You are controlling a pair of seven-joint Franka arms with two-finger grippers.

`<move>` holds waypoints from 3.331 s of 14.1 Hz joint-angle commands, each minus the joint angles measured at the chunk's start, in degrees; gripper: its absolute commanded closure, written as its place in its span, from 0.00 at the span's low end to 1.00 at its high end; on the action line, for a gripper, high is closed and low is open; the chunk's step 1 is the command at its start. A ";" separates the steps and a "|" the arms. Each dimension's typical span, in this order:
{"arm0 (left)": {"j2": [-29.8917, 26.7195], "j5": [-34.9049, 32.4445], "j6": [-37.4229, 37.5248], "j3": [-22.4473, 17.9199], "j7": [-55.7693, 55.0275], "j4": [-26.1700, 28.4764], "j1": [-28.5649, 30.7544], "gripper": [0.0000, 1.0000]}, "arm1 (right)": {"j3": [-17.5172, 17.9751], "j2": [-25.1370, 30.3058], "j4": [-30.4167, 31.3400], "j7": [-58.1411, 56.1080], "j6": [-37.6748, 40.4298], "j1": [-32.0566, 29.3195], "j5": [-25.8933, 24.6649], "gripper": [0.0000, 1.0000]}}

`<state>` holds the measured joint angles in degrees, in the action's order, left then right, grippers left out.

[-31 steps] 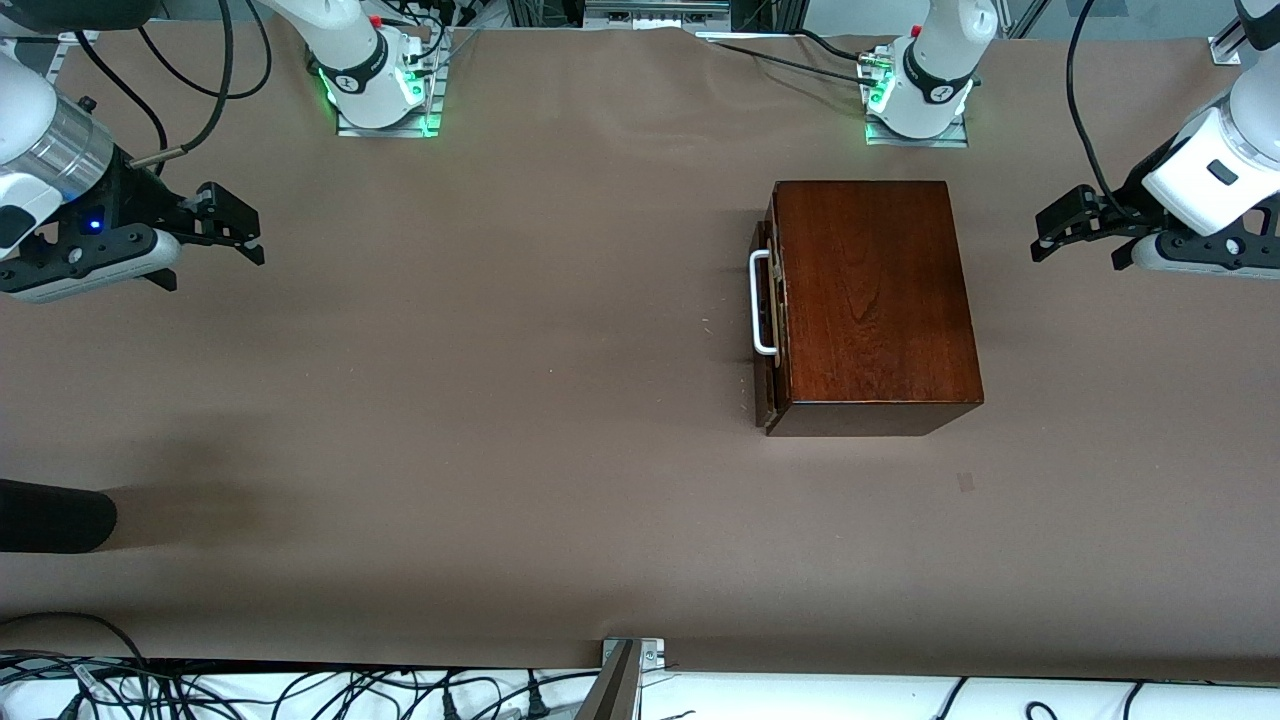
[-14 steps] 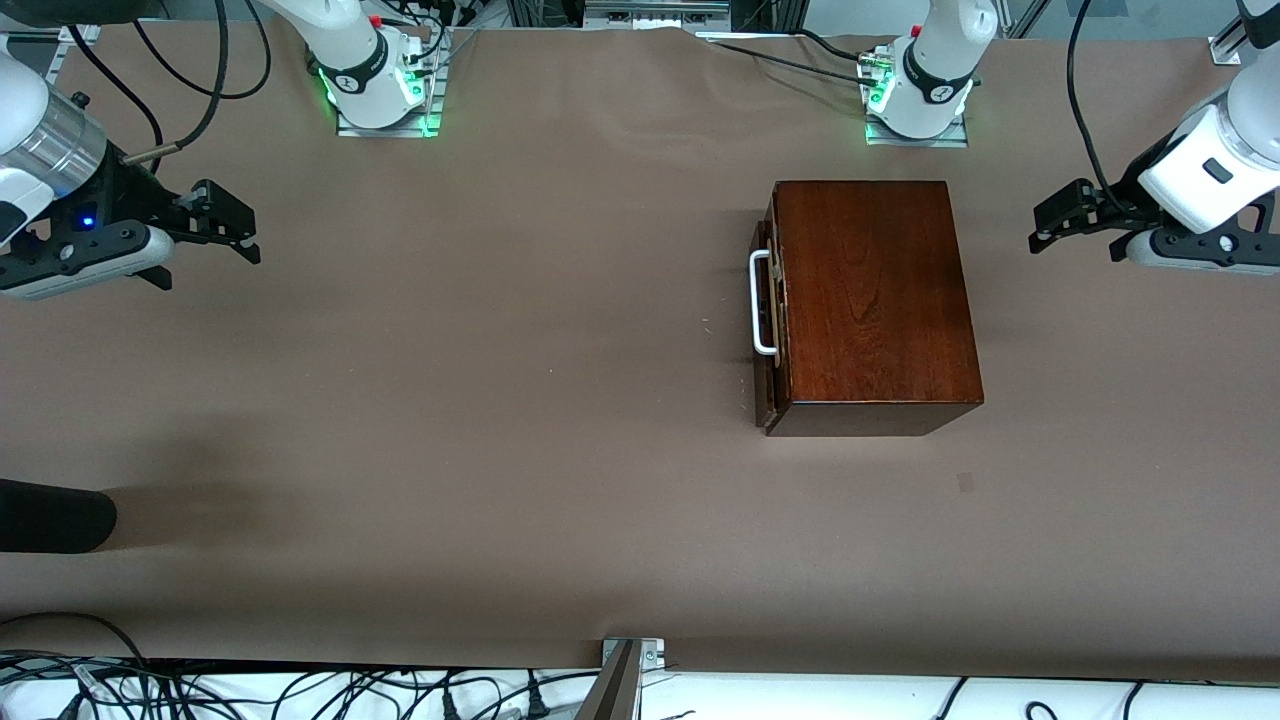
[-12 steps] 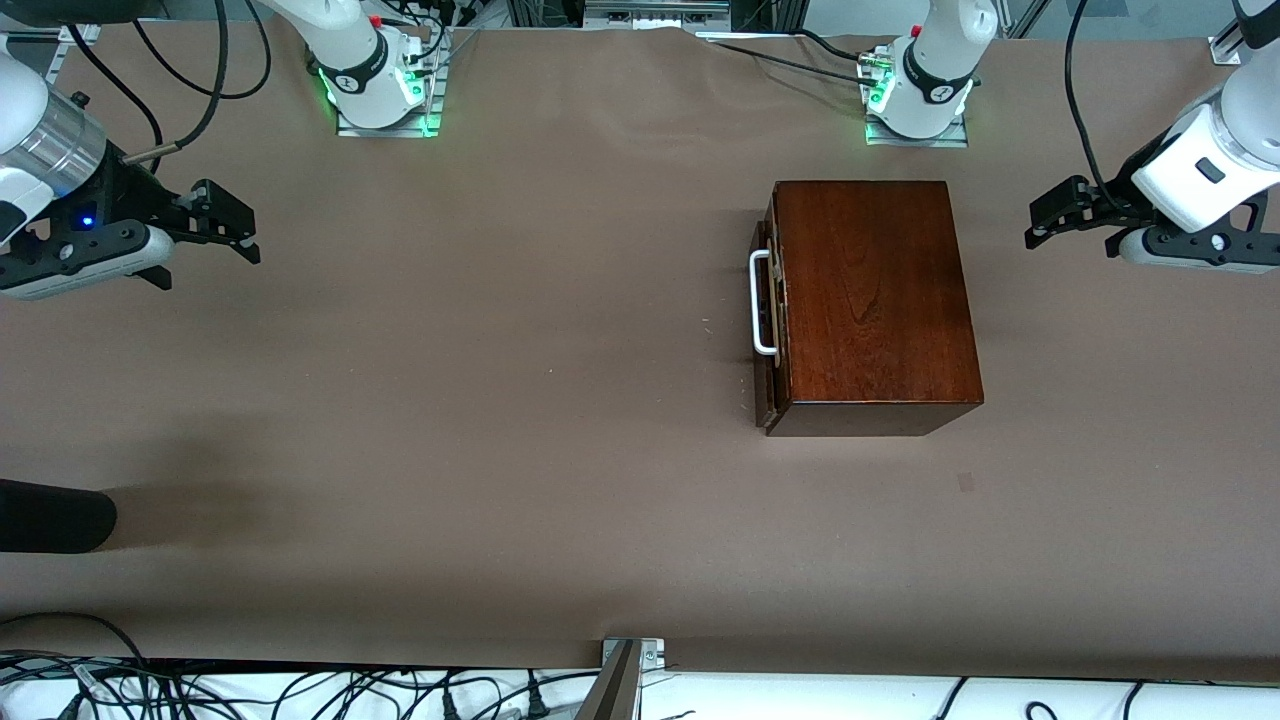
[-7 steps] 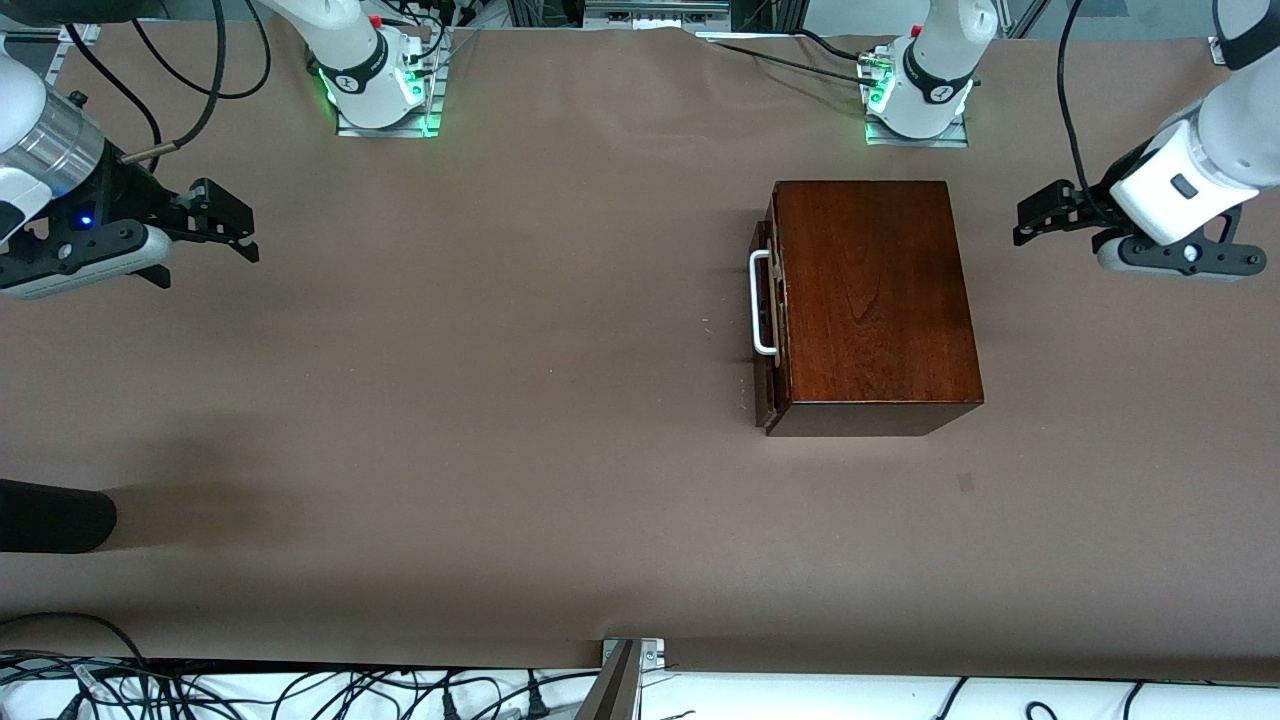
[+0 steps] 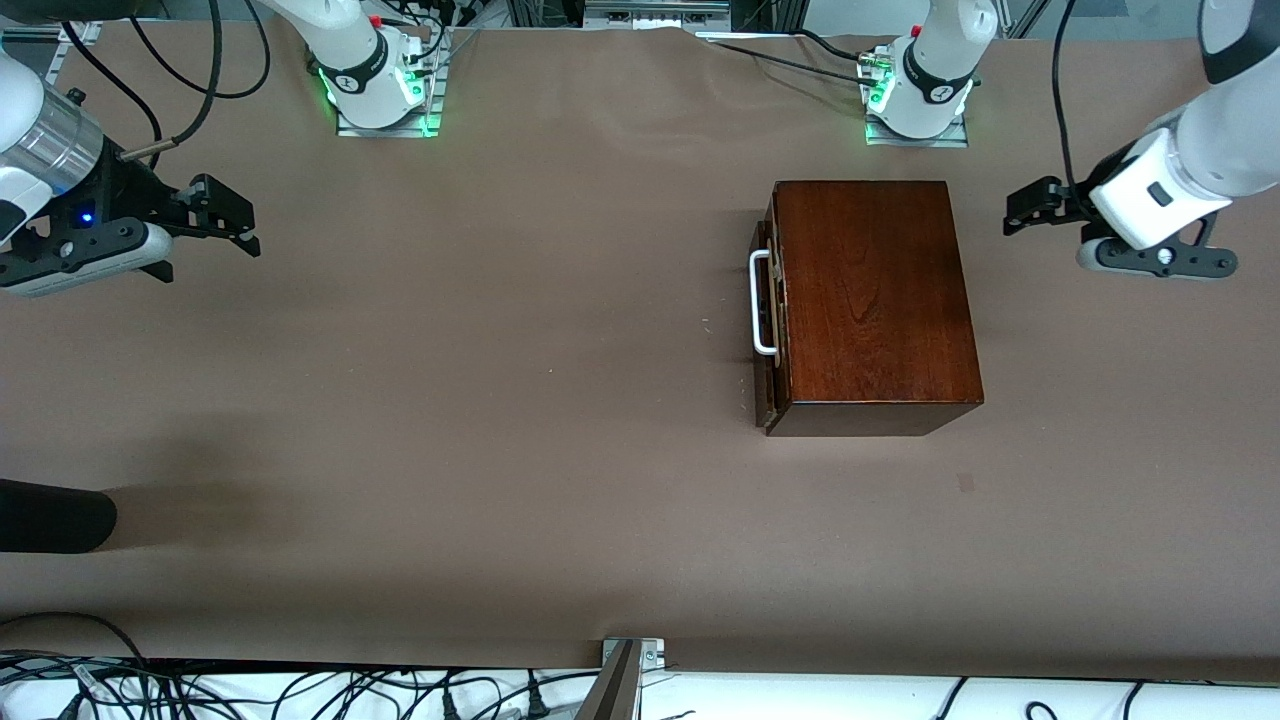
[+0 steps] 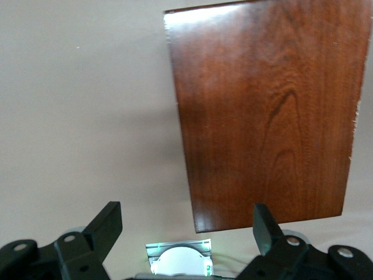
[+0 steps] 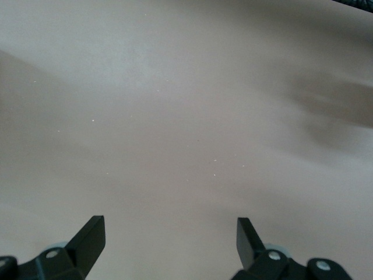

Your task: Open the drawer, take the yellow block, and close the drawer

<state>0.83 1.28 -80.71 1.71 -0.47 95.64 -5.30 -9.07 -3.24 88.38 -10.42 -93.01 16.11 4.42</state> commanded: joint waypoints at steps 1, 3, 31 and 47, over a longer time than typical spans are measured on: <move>2.41 0.48 -1.27 5.83 -5.56 -1.95 -1.20 0.00 | -0.25 0.87 -0.84 0.05 1.25 -0.20 1.65 0.00; 3.91 0.30 -4.53 10.14 -11.80 -1.95 -1.21 0.00 | -0.60 1.05 -0.84 0.05 1.08 -0.20 2.70 0.00; 25.36 -21.32 -21.95 19.30 -48.75 0.69 -18.26 0.00 | -2.53 2.28 -0.84 -0.39 2.84 -0.20 4.11 0.00; 29.66 -23.87 -26.07 19.30 -53.14 1.57 -21.07 0.00 | -2.80 2.54 -0.93 -0.48 3.54 -0.20 4.20 0.00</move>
<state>29.98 -20.69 -105.29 21.03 -52.18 97.04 -26.12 -11.57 -1.13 88.08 -10.43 -90.68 16.09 7.24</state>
